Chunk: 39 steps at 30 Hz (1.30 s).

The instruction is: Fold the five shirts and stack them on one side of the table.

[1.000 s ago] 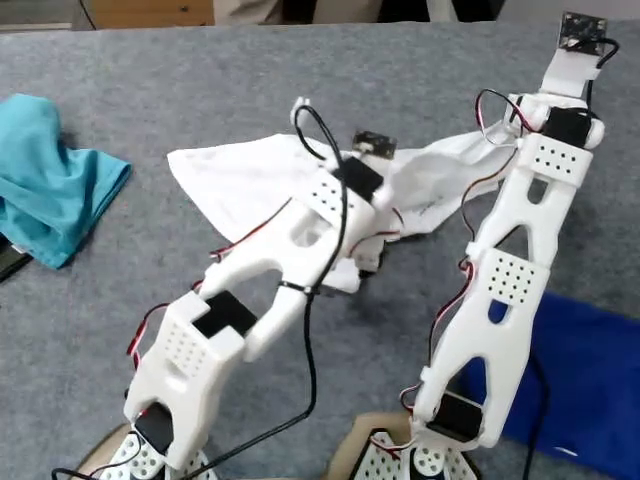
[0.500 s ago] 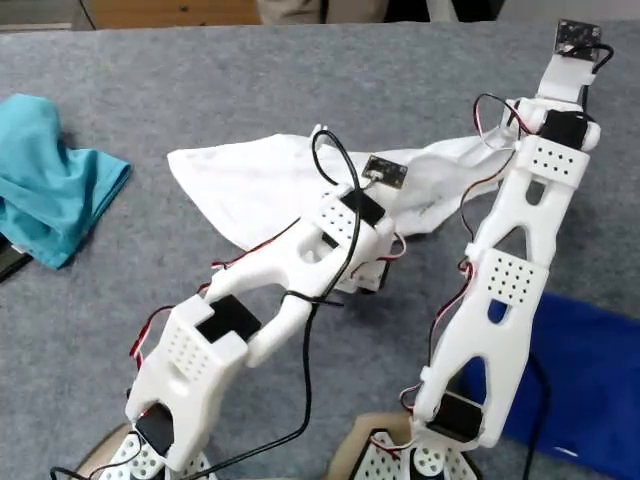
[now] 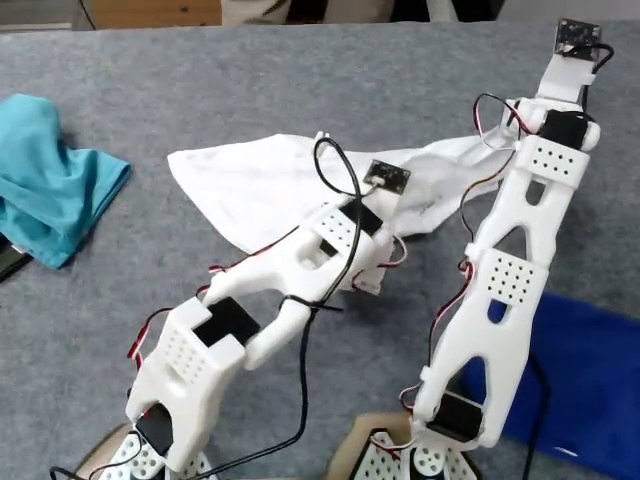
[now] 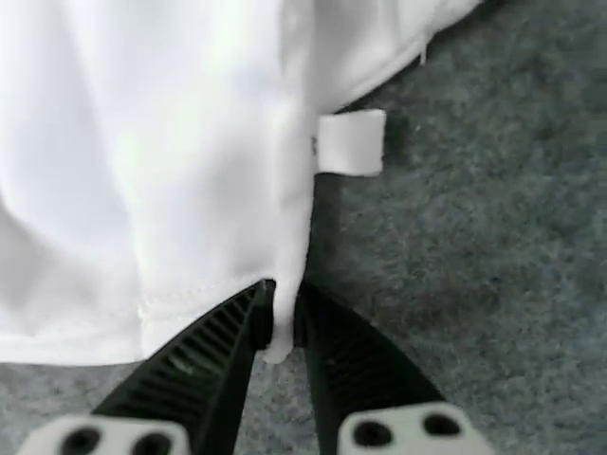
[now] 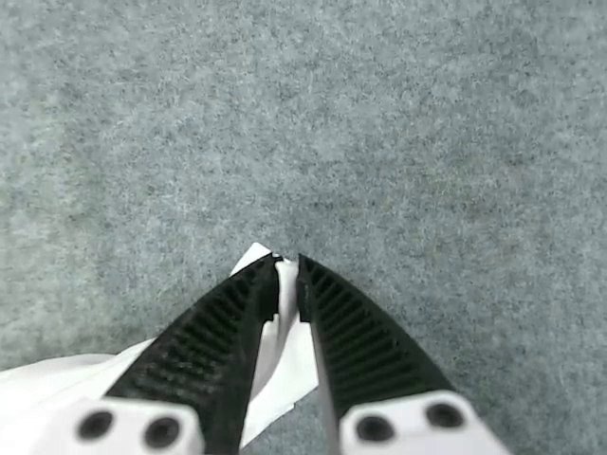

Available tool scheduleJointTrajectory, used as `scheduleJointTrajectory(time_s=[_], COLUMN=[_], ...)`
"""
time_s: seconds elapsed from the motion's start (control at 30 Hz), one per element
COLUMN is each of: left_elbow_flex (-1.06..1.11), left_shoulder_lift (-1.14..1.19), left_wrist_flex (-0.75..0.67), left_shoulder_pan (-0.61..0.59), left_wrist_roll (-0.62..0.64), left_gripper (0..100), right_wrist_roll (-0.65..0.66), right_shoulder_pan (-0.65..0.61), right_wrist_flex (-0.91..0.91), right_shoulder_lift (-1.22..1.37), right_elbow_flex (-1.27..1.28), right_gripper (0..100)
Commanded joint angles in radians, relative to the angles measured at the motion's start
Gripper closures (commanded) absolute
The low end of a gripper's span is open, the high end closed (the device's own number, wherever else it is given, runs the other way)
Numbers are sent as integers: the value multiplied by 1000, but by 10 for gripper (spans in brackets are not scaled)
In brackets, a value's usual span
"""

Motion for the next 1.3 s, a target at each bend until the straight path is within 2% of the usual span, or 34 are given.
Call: scheduleJointTrajectory(time_s=[0.0, 0.13, 0.27, 0.57, 0.87, 1.03, 1.17, 1.27], left_elbow_flex=[-38, -163, -381, -1043, -1536, -1470, -1284, -1086], left_shoulder_lift=[-51, -51, -51, -51, -53, -200, -371, -518], left_wrist_flex=[3, 92, 229, 549, 617, 618, 618, 618], left_shoulder_pan=[-28, -80, -172, -356, -499, -566, -614, -680], left_wrist_roll=[-11, -66, -124, -226, -252, -253, -255, -255], left_gripper=[981, 981, 981, 981, 981, 981, 980, 980], right_wrist_roll=[6, 6, 8, 8, 6, 6, 8, 44], right_shoulder_pan=[18, 12, -28, -101, -137, -140, -150, -213], right_wrist_flex=[-21, -20, 20, 210, 267, 269, 269, 287], right_shoulder_lift=[-7, -10, -56, -312, -753, -1027, -1202, -1287], right_elbow_flex=[-42, -44, -41, -44, -44, -39, -31, -31], right_gripper=[990, 990, 991, 991, 991, 986, 986, 988])
